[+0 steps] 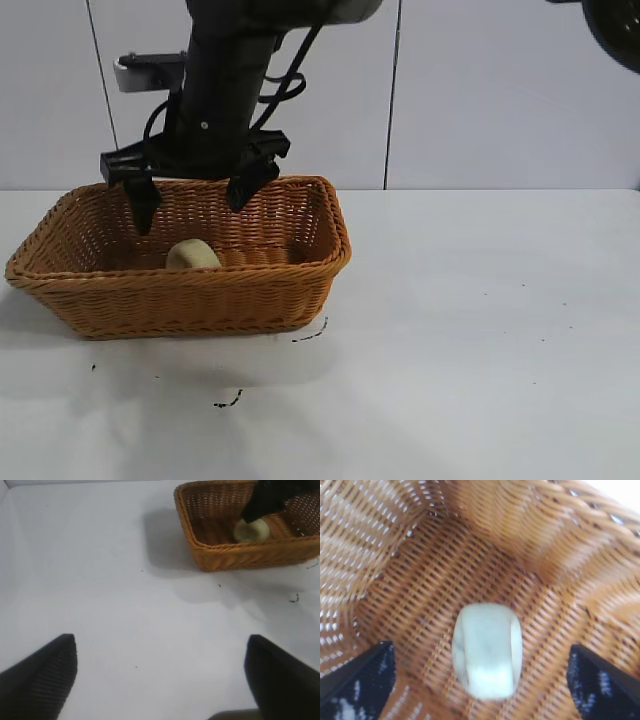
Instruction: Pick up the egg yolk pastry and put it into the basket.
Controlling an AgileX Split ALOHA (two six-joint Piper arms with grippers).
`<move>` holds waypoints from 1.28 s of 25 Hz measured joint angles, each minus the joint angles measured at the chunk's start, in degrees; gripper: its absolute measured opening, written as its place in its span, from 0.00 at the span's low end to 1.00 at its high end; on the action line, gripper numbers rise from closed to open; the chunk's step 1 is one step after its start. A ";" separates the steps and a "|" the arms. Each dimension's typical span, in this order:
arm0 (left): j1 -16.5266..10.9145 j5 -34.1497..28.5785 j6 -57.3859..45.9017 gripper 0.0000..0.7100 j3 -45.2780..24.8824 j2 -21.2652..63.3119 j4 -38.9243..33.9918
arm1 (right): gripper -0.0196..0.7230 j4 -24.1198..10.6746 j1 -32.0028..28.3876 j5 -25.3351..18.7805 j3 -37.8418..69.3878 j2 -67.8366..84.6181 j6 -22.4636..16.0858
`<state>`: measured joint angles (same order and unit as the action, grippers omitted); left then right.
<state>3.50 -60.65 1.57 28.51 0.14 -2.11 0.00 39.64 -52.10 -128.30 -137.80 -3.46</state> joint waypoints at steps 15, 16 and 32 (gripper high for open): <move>0.00 0.00 0.00 0.98 0.00 0.00 0.00 | 0.96 -1.24 -25.75 -12.04 -7.19 0.80 -0.12; 0.00 0.00 0.00 0.98 0.00 0.00 0.00 | 0.96 -1.28 -27.37 -12.95 -7.19 0.86 -0.12; 0.00 0.00 0.00 0.98 0.00 0.00 0.00 | 0.96 -4.42 -35.27 -17.02 0.41 8.96 0.81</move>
<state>3.50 -60.65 1.57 28.51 0.14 -2.11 -4.42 4.37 -69.12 -127.89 -128.84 -2.65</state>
